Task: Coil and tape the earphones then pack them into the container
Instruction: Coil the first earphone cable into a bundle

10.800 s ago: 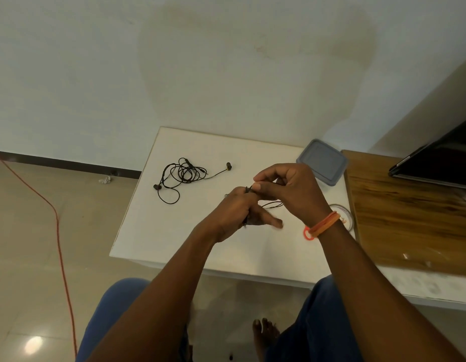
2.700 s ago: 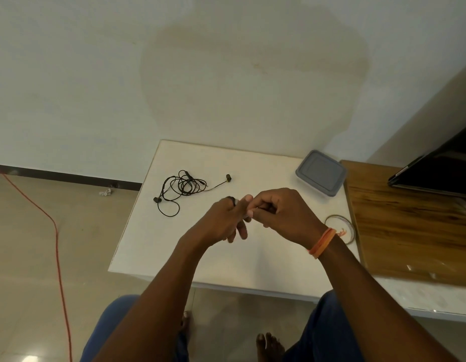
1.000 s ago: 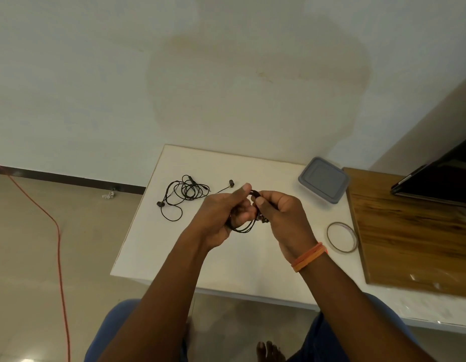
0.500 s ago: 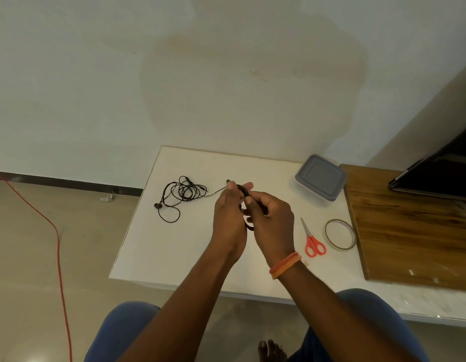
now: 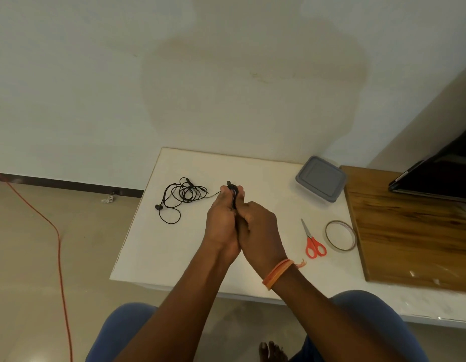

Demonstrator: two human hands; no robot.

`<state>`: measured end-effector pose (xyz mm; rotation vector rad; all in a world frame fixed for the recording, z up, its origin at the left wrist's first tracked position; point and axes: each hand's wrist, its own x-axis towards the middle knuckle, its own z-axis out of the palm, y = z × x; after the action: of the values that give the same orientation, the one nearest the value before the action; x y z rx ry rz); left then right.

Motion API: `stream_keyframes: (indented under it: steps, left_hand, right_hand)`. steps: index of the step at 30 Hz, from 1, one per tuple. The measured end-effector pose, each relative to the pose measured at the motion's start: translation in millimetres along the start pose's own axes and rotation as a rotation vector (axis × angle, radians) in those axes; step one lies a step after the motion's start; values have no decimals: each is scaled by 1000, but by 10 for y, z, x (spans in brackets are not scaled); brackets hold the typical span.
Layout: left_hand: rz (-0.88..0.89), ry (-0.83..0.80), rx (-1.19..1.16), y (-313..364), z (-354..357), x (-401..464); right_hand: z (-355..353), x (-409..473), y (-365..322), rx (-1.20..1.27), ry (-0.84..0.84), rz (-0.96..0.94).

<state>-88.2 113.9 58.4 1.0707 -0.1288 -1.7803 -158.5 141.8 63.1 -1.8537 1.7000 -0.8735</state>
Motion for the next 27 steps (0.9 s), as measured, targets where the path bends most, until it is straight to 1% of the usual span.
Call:
stream_keyframes:
  steps: [2, 3, 4, 6, 9, 12, 14, 17, 20, 23, 27]
  left_hand:
    - [17, 5, 39, -22, 30, -22]
    - [51, 12, 90, -26, 45, -36]
    - [98, 23, 159, -19, 59, -39]
    - [158, 30, 268, 32, 44, -3]
    - [100, -68, 305, 177, 5, 21]
    - [170, -182, 516, 337, -85, 37]
    - [178, -223, 605, 414, -127, 43]
    - [88, -197, 565, 485, -150, 56]
    - [48, -170, 578, 532, -179, 40]
    - [61, -188, 590, 556, -233, 34]
    - [106, -230, 629, 537, -245, 18]
  right_hand:
    - [0, 16, 23, -120, -92, 30]
    - [-3, 31, 30, -188, -112, 24]
    - [0, 42, 42, -224, -99, 2]
    - [-26, 64, 32, -202, -48, -41]
    - [-130, 137, 87, -153, 13, -83]
    - [-269, 196, 195, -105, 61, -93]
    - [-308, 199, 248, -123, 47, -132]
    - [-301, 202, 288, -179, 30, -209]
    - [-270, 199, 277, -226, 14, -253]
    - [-265, 208, 257, -259, -30, -232]
    - [-225, 192, 310, -308, -19, -277]
